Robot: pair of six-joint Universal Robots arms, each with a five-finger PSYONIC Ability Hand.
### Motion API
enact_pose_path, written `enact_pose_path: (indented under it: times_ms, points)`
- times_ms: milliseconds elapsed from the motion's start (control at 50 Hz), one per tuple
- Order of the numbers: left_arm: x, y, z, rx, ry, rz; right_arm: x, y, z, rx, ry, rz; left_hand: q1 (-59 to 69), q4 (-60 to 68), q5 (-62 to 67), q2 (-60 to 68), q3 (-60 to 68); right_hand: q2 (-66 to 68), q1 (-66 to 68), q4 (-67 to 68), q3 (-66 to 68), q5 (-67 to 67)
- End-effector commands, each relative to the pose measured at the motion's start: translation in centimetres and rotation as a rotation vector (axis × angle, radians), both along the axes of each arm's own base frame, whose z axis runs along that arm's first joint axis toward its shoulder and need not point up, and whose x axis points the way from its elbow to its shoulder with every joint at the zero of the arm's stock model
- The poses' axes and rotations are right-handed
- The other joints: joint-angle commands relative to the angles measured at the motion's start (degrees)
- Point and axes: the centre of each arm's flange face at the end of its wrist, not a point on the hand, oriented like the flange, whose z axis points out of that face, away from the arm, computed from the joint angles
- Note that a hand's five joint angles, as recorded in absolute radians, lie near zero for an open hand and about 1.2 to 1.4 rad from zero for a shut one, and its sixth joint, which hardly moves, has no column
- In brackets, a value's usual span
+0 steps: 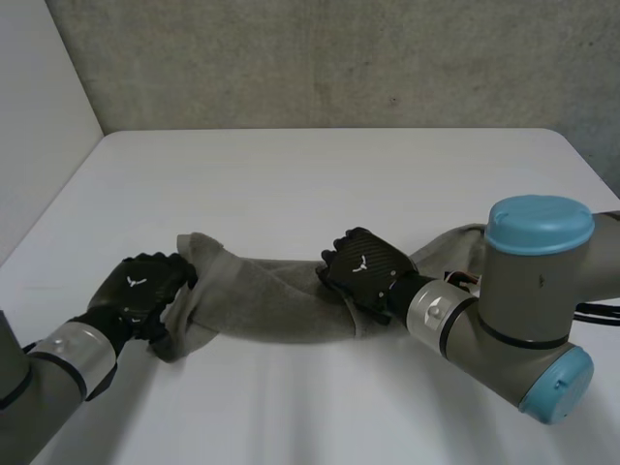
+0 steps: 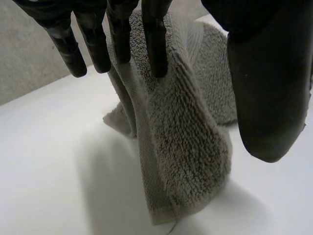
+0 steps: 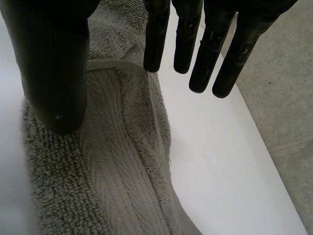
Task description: Fold the towel.
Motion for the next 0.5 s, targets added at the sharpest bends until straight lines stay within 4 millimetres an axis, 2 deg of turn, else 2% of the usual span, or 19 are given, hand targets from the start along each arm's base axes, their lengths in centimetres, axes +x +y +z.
enact_pose_path:
  times_ms: [20, 40, 60, 100, 120, 160, 200, 300, 340, 360, 400, 460, 500]
  points:
    - [-0.1, -1.4, -2.2, 0.06, -0.014, 0.012, 0.2, -0.2, -1.0, 0.003, 0.007, 0.002, -1.09, -1.8, 0.55, -1.3, -1.62, 11.35, 11.0, 11.49, 11.05, 10.77]
    - [-0.1, -1.4, -2.2, 0.06, -0.014, 0.012, 0.2, -0.2, -1.1, 0.002, 0.007, 0.0, -1.09, -1.8, 0.55, -1.3, -1.62, 17.01, 16.66, 17.16, 16.71, 16.43]
    - [-0.1, -1.7, -2.4, 0.064, -0.019, 0.021, 0.2, -0.2, -1.1, 0.002, 0.007, 0.0, -1.09, -1.8, 0.55, -1.3, -1.62, 17.07, 16.72, 17.21, 16.77, 16.49]
    - [0.0, -1.9, -2.6, 0.068, -0.026, 0.037, 0.2, -0.3, -0.9, 0.001, 0.005, -0.004, -1.09, -1.8, 0.55, -1.3, -1.62, 28.61, 28.26, 28.75, 28.31, 28.03]
    - [0.2, -2.2, -2.7, 0.066, -0.036, 0.054, 0.2, -0.3, -0.9, 0.001, 0.005, -0.004, -0.92, -1.63, 0.72, -1.13, -1.46, 28.67, 28.32, 28.82, 28.37, 28.09]
    - [0.3, -2.4, -2.8, 0.063, -0.042, 0.068, 0.0, -0.4, -0.6, 0.004, -0.005, -0.01, -0.26, -0.96, 1.39, -0.46, -0.79, 43.74, 43.39, 43.89, 43.44, 43.16]
    - [0.3, -2.6, -2.8, 0.061, -0.048, 0.081, -0.1, -0.5, -0.5, 0.004, -0.006, -0.015, 2.78, 2.07, 4.42, 2.57, 2.25, 48.47, 48.13, 48.62, 48.18, 47.9]
    - [0.4, -3.2, -2.7, 0.05, -0.055, 0.101, -0.4, -0.4, 0.1, 0.001, -0.012, -0.023, 11.52, 10.82, 13.17, 11.32, 10.99, 50.14, 49.8, 50.29, 49.85, 49.56]
    - [0.4, -3.5, -2.6, 0.043, -0.053, 0.103, -0.5, -0.2, 0.0, 0.007, -0.013, -0.023, 25.4, 24.7, 27.05, 25.2, 24.87, 50.14, 49.8, 50.29, 49.85, 49.56]
    - [0.4, -3.5, -2.6, 0.043, -0.053, 0.103, -0.5, 0.0, 0.2, 0.012, -0.019, -0.024, 25.49, 24.78, 27.13, 25.28, 24.95, 50.14, 49.8, 50.29, 49.85, 49.56]
    - [0.3, -3.6, -2.6, 0.041, -0.052, 0.105, -0.6, 0.1, 0.5, 0.014, -0.028, -0.027, 42.06, 41.35, 43.71, 41.85, 41.53, 50.14, 49.8, 50.29, 49.85, 49.56]
    - [0.3, -3.7, -2.6, 0.042, -0.052, 0.105, -0.8, 0.1, 1.2, 0.031, -0.059, -0.045, 46.18, 45.47, 47.82, 45.97, 45.65, 50.14, 49.8, 50.29, 49.85, 49.56]
    - [0.4, -3.5, -2.7, 0.051, -0.054, 0.103, -1.1, -0.2, 1.6, 0.043, -0.079, -0.067, 55.2, 54.5, 56.85, 55.0, 54.67, 50.14, 49.8, 50.29, 49.85, 49.56]
